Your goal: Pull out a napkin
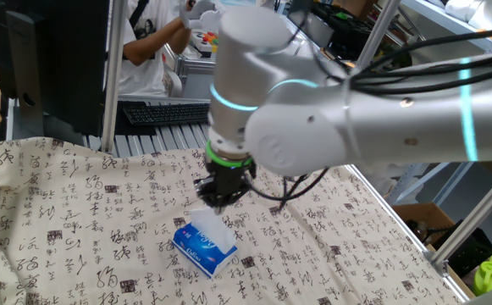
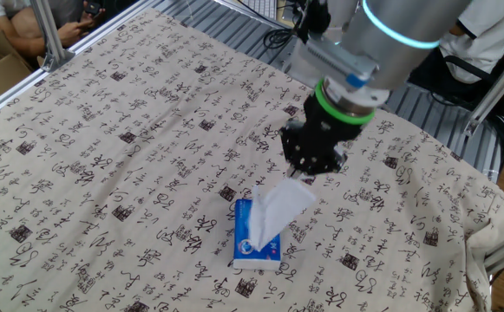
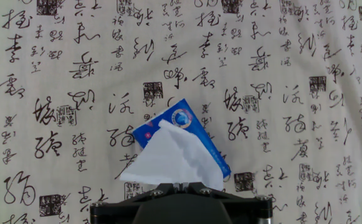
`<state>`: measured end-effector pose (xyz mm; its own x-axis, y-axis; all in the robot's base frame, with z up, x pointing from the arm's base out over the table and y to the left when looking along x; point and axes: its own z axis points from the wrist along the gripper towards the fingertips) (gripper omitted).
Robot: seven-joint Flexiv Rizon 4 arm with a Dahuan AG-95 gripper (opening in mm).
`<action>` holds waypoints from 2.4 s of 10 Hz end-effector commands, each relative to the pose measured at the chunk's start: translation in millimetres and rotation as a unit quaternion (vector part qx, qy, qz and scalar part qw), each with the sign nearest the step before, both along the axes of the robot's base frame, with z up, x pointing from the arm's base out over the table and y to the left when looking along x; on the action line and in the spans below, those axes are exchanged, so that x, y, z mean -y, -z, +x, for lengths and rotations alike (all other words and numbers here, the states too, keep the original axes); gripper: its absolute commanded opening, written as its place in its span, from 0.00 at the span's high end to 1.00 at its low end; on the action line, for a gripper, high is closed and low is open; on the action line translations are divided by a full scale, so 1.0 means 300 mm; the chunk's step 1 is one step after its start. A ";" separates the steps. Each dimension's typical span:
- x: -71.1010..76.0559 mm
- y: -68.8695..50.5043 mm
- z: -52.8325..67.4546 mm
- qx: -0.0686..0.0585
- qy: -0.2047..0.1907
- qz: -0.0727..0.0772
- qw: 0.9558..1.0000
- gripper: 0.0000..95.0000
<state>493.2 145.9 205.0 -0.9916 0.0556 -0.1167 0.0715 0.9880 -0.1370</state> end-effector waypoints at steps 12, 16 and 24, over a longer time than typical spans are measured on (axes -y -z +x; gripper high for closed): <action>0.085 -0.095 -0.123 -0.030 0.026 0.008 0.999 1.00; 0.029 -0.065 -0.195 -0.025 0.050 0.011 0.998 1.00; -0.052 0.015 -0.343 -0.022 0.083 0.044 0.995 1.00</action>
<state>385.9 162.6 198.8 -0.9721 0.2280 -0.0558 0.2311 0.9712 -0.0576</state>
